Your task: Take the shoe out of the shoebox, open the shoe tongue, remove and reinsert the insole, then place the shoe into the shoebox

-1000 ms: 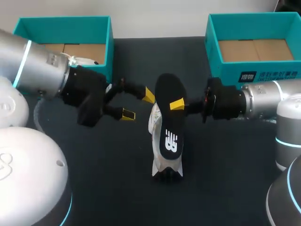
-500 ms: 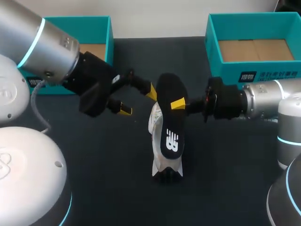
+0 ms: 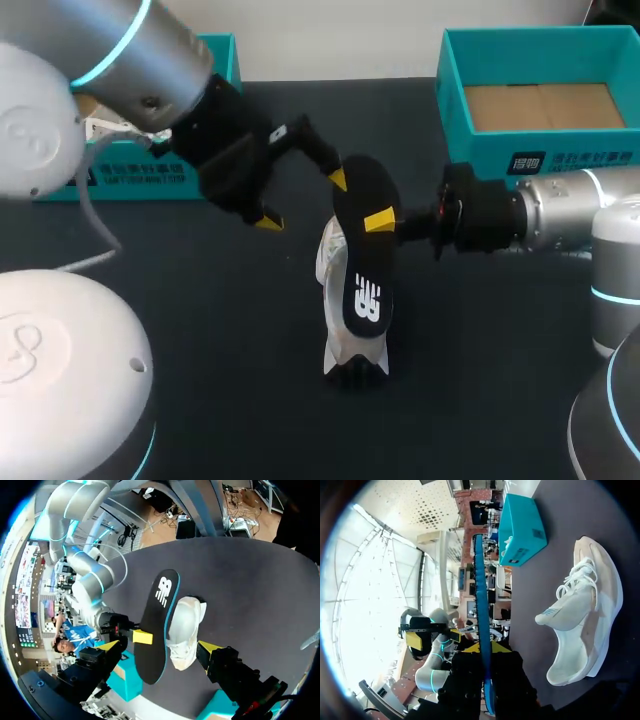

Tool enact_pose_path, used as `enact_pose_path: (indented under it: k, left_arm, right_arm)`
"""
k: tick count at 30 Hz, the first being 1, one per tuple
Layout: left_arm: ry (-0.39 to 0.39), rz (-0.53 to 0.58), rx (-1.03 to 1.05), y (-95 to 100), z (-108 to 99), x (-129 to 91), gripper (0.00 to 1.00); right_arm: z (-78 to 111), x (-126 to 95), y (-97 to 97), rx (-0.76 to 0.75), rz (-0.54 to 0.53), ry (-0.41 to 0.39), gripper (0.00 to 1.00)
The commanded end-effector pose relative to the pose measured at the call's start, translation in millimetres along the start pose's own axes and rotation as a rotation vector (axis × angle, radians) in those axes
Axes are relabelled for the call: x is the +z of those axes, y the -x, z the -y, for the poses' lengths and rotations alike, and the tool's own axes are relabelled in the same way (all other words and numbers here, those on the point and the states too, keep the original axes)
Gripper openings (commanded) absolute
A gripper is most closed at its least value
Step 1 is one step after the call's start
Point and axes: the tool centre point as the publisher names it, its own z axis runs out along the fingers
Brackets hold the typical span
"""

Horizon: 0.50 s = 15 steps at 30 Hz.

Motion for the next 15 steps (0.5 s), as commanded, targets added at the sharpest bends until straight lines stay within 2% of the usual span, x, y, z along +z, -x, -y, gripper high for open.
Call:
enact_pose_path:
  k: [1, 2, 7, 15]
  left_arm:
    - [0.007, -0.258, 0.003, 25.4, -7, 11, 1.00]
    - [0.023, -0.305, -0.007, 27.1, -7, 13, 1.00]
    - [0.054, -0.358, -0.015, 30.8, -3, 18, 1.00]
    - [0.040, -0.404, -0.011, 32.5, -3, 27, 1.00]
  right_arm:
    - [-2.6, 3, 2.6, 0.001, -0.003, -0.005, 0.00]
    - [-2.9, 3, 2.9, 0.002, -0.004, -0.005, 0.00]
    - [-3.9, 3, 3.4, 0.001, -0.006, -0.008, 0.00]
    - [-4.7, 4, 4.1, 0.003, -0.010, -0.011, 0.00]
